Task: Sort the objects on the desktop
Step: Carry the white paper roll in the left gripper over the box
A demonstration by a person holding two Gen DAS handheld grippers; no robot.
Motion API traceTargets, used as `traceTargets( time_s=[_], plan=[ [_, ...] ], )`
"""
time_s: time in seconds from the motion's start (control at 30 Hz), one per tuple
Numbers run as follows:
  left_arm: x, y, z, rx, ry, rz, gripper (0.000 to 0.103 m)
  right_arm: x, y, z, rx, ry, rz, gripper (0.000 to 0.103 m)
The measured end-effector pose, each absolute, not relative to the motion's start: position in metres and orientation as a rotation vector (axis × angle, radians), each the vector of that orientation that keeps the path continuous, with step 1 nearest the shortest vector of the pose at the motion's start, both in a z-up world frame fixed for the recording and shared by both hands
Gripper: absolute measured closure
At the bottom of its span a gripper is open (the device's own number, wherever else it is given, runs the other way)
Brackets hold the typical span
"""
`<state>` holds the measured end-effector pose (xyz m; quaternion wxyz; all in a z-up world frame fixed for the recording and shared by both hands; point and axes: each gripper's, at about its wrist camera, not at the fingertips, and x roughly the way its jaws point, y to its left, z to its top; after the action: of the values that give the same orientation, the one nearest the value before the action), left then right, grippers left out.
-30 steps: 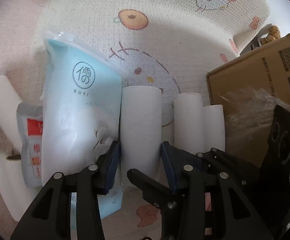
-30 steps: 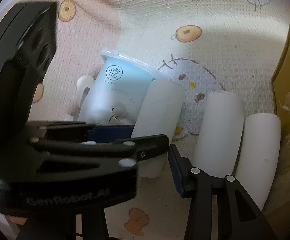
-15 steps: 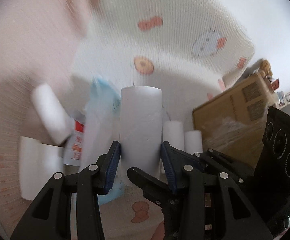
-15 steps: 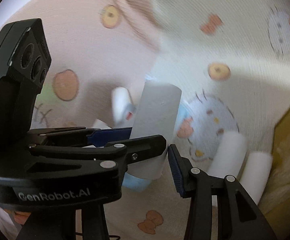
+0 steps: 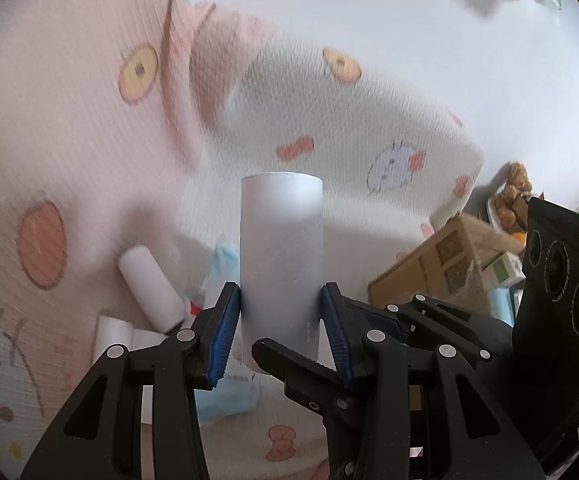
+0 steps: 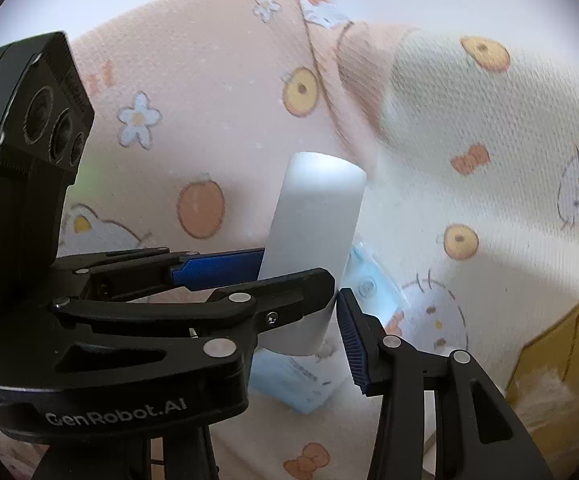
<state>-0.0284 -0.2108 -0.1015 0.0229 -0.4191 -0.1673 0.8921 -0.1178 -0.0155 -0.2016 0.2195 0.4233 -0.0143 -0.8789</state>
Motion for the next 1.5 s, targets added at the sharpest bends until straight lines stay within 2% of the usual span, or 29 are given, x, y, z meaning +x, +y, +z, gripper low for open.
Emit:
traceTargets(
  time_s=[0.37, 0.8, 1.5],
  plan=[
    [-0.012, -0.204, -0.051, -1.125, -0.386, 2.881, 0.057, -0.106, -0.019, -0.147, 0.989, 0.043, -2.449, 0.060],
    [-0.020, -0.131, -0.001, -1.027, -0.144, 2.921, 0.057, -0.085, 0.027, -0.109, 0.842, 0.035, -2.534, 0.060],
    [-0.067, 0.011, 0.012, -1.063, 0.056, 2.770, 0.057, -0.045, 0.158, -0.094, 0.827, -0.123, -2.678, 0.059]
  ],
)
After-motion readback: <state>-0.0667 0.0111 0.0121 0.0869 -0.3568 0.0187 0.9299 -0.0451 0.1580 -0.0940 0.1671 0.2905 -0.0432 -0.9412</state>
